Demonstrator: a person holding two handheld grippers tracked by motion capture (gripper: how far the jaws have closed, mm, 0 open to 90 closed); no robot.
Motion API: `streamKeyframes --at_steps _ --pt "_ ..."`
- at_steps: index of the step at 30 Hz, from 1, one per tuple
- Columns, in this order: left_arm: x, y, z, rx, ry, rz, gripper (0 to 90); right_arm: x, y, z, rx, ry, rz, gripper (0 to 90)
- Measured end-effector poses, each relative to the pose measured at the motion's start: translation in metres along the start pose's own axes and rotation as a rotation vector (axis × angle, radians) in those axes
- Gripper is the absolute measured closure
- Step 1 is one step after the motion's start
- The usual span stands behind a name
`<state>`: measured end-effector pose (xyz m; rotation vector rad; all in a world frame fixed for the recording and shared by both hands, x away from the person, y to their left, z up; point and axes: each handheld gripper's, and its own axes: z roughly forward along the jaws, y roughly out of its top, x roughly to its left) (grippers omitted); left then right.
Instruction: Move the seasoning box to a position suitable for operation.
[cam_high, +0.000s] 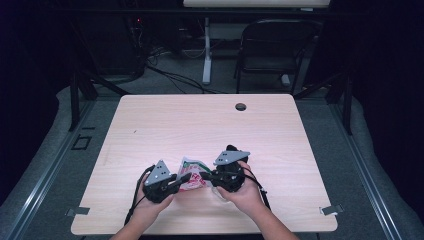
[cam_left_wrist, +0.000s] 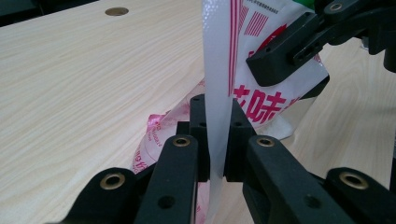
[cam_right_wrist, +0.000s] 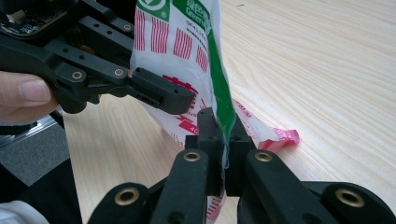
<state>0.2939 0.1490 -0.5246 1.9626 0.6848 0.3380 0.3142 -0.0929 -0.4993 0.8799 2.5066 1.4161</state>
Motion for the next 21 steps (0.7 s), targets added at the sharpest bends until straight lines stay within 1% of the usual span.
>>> streamKeyframes --at_steps 3,9,11,13,14,16,18,21 --pt "0.0008 -0.0002 -0.0008 -0.001 0.004 -0.002 83.6 -0.0009 0.0017 -0.0002 0.014 0.002 -0.006 89.5" --pt "0.0043 -0.002 -0.0031 -0.013 0.007 -0.008 78.6 -0.001 0.0035 0.0011 0.004 -0.001 -0.012 90.0" --pt "0.0058 -0.0026 -0.0042 -0.01 0.011 -0.012 75.8 -0.0012 0.0039 0.0014 -0.002 -0.003 -0.011 90.0" --pt "0.0072 -0.0038 -0.0046 -0.011 0.016 -0.02 70.7 -0.0008 0.004 0.0018 -0.011 -0.01 -0.02 90.0" --pt "0.0077 -0.0042 -0.0044 -0.016 0.014 -0.022 70.2 -0.0006 0.004 0.002 -0.017 -0.01 -0.022 90.0" --pt "0.0088 -0.0046 -0.0049 -0.01 0.016 -0.017 68.3 -0.0003 0.004 0.0022 -0.028 -0.013 -0.024 90.0" --pt "0.0088 -0.0051 -0.0047 -0.008 0.02 -0.022 66.0 -0.0001 0.0039 0.0024 -0.036 -0.012 -0.025 90.0" --pt "0.0088 -0.0064 -0.0031 0.001 0.036 -0.015 61.5 0.0008 0.0042 0.0033 -0.051 -0.005 -0.029 90.0"
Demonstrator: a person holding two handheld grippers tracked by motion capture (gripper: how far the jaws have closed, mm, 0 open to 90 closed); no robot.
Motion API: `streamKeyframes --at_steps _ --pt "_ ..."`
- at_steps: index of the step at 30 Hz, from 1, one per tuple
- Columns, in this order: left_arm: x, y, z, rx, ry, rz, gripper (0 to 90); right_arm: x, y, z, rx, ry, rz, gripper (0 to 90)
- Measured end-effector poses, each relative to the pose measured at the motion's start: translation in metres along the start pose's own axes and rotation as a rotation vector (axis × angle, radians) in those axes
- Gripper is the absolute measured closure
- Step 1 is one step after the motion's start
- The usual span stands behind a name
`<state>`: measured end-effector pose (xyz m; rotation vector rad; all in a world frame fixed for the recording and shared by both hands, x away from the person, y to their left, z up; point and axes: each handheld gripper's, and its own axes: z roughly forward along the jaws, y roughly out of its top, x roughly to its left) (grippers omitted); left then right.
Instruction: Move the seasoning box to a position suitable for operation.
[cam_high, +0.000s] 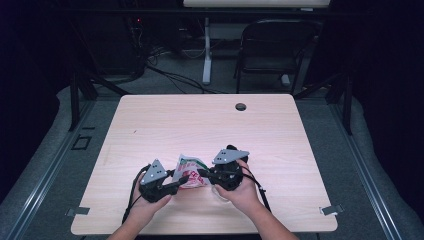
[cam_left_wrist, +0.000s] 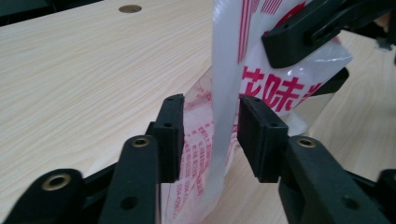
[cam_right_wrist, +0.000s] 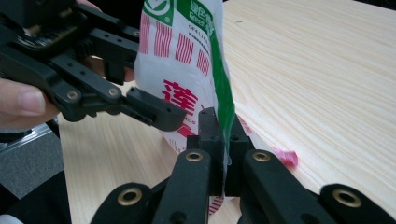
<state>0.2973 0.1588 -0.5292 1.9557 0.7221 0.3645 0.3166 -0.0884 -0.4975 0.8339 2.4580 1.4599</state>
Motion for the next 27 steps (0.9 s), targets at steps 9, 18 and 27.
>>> streamKeyframes --at_steps 9,18,27 --pt "0.005 -0.008 0.006 0.04 0.0 0.021 49.9 -0.001 0.0 -0.001 -0.025 0.003 0.002 90.0" --pt "0.01 -0.015 0.013 0.07 -0.011 0.025 44.8 -0.003 0.0 -0.005 -0.035 -0.002 -0.002 90.0" --pt "0.016 -0.023 0.021 0.101 -0.044 0.014 42.7 -0.004 0.0 -0.007 -0.032 0.004 -0.017 90.0"
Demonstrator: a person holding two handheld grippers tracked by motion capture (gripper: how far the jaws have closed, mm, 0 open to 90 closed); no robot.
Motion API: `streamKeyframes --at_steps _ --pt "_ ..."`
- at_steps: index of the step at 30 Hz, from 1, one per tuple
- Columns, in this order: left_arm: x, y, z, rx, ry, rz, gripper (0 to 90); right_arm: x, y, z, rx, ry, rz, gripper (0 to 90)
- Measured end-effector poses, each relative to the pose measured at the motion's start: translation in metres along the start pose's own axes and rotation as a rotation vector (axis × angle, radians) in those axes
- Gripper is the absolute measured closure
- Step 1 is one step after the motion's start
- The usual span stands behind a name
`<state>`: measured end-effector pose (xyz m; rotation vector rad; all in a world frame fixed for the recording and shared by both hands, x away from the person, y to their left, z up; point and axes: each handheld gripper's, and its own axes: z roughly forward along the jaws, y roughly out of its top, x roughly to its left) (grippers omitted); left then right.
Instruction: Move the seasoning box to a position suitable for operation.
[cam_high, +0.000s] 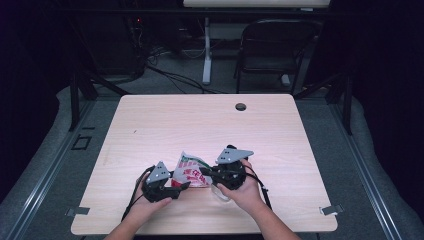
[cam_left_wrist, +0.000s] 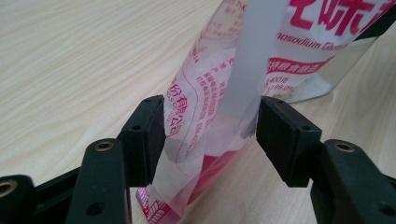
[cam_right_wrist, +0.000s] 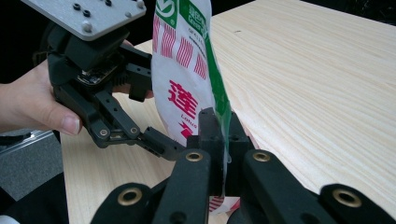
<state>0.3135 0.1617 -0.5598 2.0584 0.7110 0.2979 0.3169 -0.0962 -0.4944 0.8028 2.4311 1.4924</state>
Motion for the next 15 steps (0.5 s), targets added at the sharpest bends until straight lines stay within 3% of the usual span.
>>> streamKeyframes --at_steps 8,15 --pt "0.0044 -0.0036 0.0057 0.017 -0.022 -0.013 38.7 0.0006 -0.0014 -0.0002 -0.002 -0.002 -0.009 90.0" --pt "0.0052 -0.0053 0.0092 0.042 -0.029 -0.001 36.1 0.0004 -0.0067 -0.0025 -0.013 0.015 -0.004 90.0"
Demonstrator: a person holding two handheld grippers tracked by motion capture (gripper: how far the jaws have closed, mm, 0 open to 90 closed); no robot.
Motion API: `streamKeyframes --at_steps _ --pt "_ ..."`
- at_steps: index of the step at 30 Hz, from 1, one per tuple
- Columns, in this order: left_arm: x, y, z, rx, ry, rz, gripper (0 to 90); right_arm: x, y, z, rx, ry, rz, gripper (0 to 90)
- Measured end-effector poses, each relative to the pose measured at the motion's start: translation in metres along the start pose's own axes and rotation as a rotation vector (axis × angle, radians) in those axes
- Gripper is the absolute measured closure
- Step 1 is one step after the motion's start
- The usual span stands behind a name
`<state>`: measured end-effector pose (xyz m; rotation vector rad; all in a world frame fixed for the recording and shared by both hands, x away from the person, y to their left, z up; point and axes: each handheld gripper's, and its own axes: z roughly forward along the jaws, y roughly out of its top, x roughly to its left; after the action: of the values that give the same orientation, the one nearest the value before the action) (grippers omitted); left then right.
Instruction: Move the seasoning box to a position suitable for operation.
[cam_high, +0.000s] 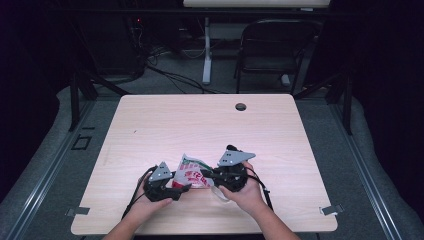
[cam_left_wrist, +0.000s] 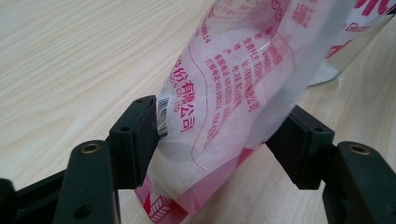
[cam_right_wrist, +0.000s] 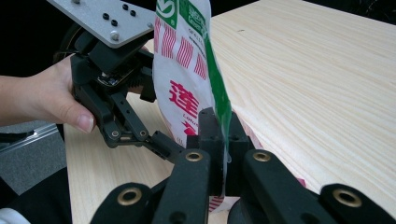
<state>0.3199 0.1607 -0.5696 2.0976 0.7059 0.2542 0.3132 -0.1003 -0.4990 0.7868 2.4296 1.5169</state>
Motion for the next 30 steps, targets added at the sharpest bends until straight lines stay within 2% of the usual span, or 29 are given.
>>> streamKeyframes --at_steps 8,17,24,30 --pt "0.001 -0.001 0.006 0.01 -0.011 -0.003 33.2 0.0 -0.003 -0.002 0.005 0.009 -0.009 90.0" --pt "0.001 -0.002 0.011 0.012 -0.009 0.014 29.3 0.001 -0.006 -0.003 0.003 0.013 -0.015 90.0" --pt "-0.001 -0.003 0.017 0.049 0.005 0.044 26.4 0.001 -0.009 -0.005 0.006 0.024 -0.02 89.7" --pt "0.0 -0.004 0.018 0.059 -0.005 0.038 26.6 0.001 -0.01 -0.006 0.007 0.024 -0.031 89.6"
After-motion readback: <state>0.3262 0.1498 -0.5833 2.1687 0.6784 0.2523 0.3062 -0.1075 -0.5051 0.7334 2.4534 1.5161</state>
